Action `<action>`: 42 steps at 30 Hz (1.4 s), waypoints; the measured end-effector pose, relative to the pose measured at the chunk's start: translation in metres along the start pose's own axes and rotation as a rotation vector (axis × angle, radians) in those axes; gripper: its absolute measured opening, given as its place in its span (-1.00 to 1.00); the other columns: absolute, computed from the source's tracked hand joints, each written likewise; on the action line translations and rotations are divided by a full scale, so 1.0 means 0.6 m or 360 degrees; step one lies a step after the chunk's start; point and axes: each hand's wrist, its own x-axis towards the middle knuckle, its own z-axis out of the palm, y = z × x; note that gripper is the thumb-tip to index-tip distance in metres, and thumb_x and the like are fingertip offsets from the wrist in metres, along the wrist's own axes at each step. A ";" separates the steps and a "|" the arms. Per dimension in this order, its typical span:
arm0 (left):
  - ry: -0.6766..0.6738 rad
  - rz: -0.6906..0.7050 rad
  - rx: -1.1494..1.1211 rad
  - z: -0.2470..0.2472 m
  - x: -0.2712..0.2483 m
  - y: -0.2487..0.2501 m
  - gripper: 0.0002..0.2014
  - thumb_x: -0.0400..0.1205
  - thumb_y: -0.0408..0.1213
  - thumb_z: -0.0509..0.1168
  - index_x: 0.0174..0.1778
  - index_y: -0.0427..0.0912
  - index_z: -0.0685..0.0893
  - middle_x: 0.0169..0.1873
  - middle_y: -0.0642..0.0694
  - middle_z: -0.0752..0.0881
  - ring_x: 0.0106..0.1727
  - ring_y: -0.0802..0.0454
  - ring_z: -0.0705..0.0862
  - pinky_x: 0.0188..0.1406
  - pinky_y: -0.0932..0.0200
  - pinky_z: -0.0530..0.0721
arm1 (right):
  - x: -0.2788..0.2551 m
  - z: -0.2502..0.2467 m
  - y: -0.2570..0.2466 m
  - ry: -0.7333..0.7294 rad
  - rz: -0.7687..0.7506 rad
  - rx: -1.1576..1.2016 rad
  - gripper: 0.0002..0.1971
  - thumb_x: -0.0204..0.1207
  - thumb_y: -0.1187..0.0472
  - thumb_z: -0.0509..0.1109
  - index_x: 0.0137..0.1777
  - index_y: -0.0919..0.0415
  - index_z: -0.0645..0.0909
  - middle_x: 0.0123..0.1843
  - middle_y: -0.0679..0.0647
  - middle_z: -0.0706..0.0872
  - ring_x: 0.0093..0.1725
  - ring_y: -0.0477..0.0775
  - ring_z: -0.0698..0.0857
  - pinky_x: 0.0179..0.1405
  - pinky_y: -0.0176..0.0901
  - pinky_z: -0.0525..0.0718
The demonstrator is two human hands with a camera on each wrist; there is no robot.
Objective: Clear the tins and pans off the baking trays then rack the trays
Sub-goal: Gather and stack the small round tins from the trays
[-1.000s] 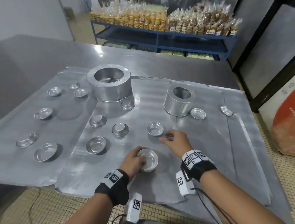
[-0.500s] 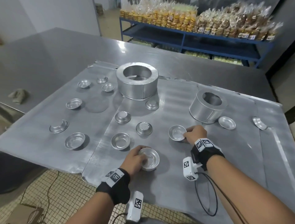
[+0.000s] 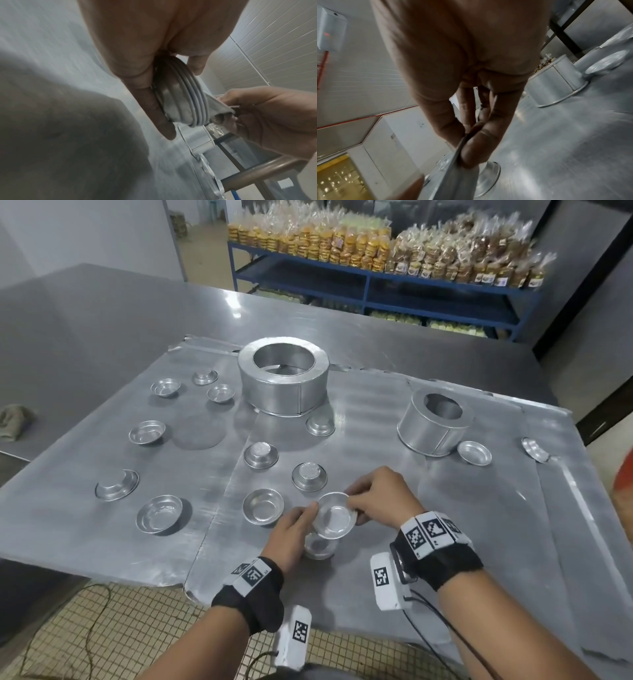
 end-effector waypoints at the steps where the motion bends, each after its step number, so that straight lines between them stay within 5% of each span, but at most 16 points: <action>1: -0.0009 0.0015 0.0016 -0.001 0.001 0.001 -0.44 0.41 0.30 0.40 0.03 -0.14 0.77 0.02 -0.16 0.82 0.19 -0.15 0.75 0.36 -0.17 0.62 | -0.003 0.005 -0.001 -0.0011 0.0008 -0.0007 -0.84 0.30 0.45 0.46 -0.19 0.28 0.84 -0.35 0.21 0.83 -0.43 0.16 0.84 -0.20 0.00 0.87; 8: -0.0062 0.0049 0.0048 0.001 0.002 0.007 -0.67 0.37 -0.17 0.34 0.03 -0.17 0.70 -0.14 -0.08 0.77 -0.10 0.03 0.69 0.03 0.11 0.63 | -0.008 0.034 0.002 -0.0029 0.0064 0.0002 -0.86 0.27 0.50 0.50 -0.23 0.31 0.82 -0.36 0.26 0.82 -0.39 0.22 0.85 -0.22 0.07 0.87; 12: -0.0110 0.0063 0.0053 -0.007 0.008 0.001 -0.60 0.36 -0.25 0.31 0.13 -0.26 0.68 -0.09 -0.16 0.77 -0.06 -0.03 0.70 0.11 -0.03 0.67 | -0.004 0.039 0.007 -0.0056 0.0098 0.0008 -0.86 0.24 0.53 0.57 -0.24 0.34 0.83 -0.35 0.29 0.82 -0.38 0.25 0.85 -0.25 0.04 0.87; 17: -0.0083 0.0074 0.0168 -0.016 0.002 0.001 -0.59 0.33 -0.26 0.25 0.11 -0.15 0.71 -0.05 -0.12 0.78 -0.06 0.04 0.70 -0.02 0.18 0.65 | 0.002 0.045 0.011 -0.0156 0.0100 -0.0022 -0.85 0.16 0.51 0.63 -0.27 0.33 0.84 -0.35 0.31 0.82 -0.37 0.26 0.85 -0.22 0.08 0.87; 24: 0.0064 0.0006 0.0123 -0.033 -0.009 -0.005 -0.59 0.30 -0.32 0.23 0.05 -0.07 0.74 -0.11 -0.12 0.78 -0.05 -0.10 0.72 -0.05 0.05 0.68 | 0.019 0.063 0.014 -0.0343 0.0032 0.0007 -0.90 0.29 0.34 0.67 -0.26 0.35 0.82 -0.41 0.25 0.79 -0.47 0.15 0.78 -0.20 0.12 0.87; 27: 0.0208 -0.0014 0.0067 -0.054 -0.019 -0.010 -0.56 0.29 -0.34 0.24 0.07 -0.04 0.76 -0.02 -0.24 0.80 0.10 -0.30 0.74 0.20 -0.27 0.71 | 0.043 0.080 0.006 -0.0296 0.0004 0.0035 -0.74 0.46 0.17 0.61 -0.21 0.42 0.77 -0.39 0.24 0.76 -0.47 0.15 0.77 -0.30 0.03 0.86; 29: 0.0283 -0.0024 0.0021 -0.070 -0.029 -0.011 -0.57 0.29 -0.35 0.25 0.03 0.03 0.80 0.00 -0.28 0.80 0.12 -0.36 0.74 0.17 -0.42 0.68 | 0.060 0.096 -0.005 -0.0280 -0.0056 -0.0022 -0.70 0.51 0.15 0.57 -0.19 0.45 0.74 -0.33 0.28 0.77 -0.43 0.20 0.79 -0.30 0.02 0.86; 37: 0.0563 -0.0077 -0.0124 -0.117 -0.088 -0.022 -0.61 0.32 -0.38 0.23 -0.01 0.03 0.78 0.07 -0.32 0.74 0.11 -0.42 0.73 0.06 -0.46 0.72 | 0.125 0.188 -0.031 -0.0384 -0.0230 -0.0338 -0.71 0.45 0.11 0.57 -0.04 0.37 0.75 -0.24 0.23 0.79 -0.34 0.21 0.79 -0.14 0.18 0.84; 42: 0.0687 -0.0130 -0.0164 -0.131 -0.123 -0.025 -0.59 0.34 -0.38 0.22 -0.01 0.10 0.78 0.10 -0.27 0.71 0.13 -0.40 0.72 0.07 -0.41 0.73 | 0.130 0.213 -0.045 -0.0365 -0.0260 -0.0498 -0.93 0.31 0.33 0.53 -0.31 0.16 0.72 -0.13 0.20 0.83 -0.06 0.26 0.83 -0.04 0.15 0.82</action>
